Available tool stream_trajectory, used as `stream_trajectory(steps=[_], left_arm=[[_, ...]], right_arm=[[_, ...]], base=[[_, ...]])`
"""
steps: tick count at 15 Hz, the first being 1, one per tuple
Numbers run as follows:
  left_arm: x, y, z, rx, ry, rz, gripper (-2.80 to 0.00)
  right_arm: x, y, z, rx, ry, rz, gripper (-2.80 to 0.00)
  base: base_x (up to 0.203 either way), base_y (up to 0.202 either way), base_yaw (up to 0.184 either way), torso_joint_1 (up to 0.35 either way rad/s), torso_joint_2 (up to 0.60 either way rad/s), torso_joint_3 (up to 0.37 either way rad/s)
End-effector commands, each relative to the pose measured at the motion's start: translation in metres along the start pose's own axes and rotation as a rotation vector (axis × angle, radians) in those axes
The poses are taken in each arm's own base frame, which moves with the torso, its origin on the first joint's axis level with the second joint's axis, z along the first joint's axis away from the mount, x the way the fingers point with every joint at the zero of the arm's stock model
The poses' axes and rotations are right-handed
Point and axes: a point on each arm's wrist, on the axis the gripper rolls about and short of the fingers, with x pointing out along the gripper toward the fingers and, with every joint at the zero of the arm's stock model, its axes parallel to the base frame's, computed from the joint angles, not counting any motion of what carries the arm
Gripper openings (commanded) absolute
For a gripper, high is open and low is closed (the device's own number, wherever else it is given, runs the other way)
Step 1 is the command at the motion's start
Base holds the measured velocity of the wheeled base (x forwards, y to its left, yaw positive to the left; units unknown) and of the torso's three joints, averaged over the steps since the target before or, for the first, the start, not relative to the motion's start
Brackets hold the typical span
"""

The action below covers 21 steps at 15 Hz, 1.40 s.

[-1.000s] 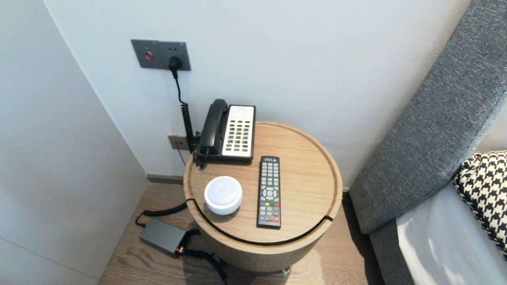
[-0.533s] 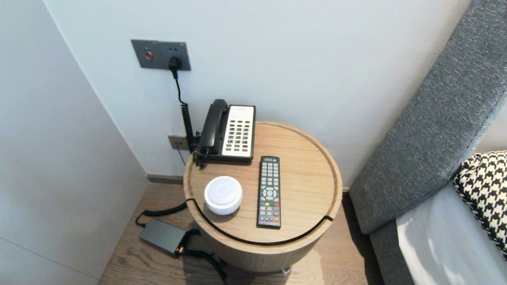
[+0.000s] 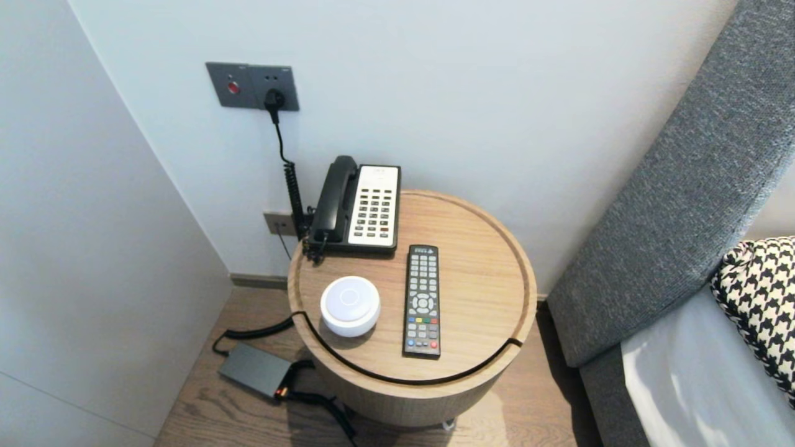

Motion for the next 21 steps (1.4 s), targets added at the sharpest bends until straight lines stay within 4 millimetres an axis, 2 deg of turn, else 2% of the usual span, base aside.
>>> stream_trajectory(steps=[1,21], left_arm=[[-0.0002,0.0000,-0.0026,0.000,0.000,0.002,-2.80],[0.0002,0.0000,-0.0026,0.001,0.008,-0.002,-2.80]], right_arm=[[0.0016,-0.0001,-0.0068,0.000,0.025,0.000,-2.80],[0.0016,-0.0001,-0.0071,0.002,0.023,0.002,-2.80]], base=[[0.000,0.000,0.000,0.000,0.00,0.000],[0.000,0.000,0.000,0.000,0.00,0.000]])
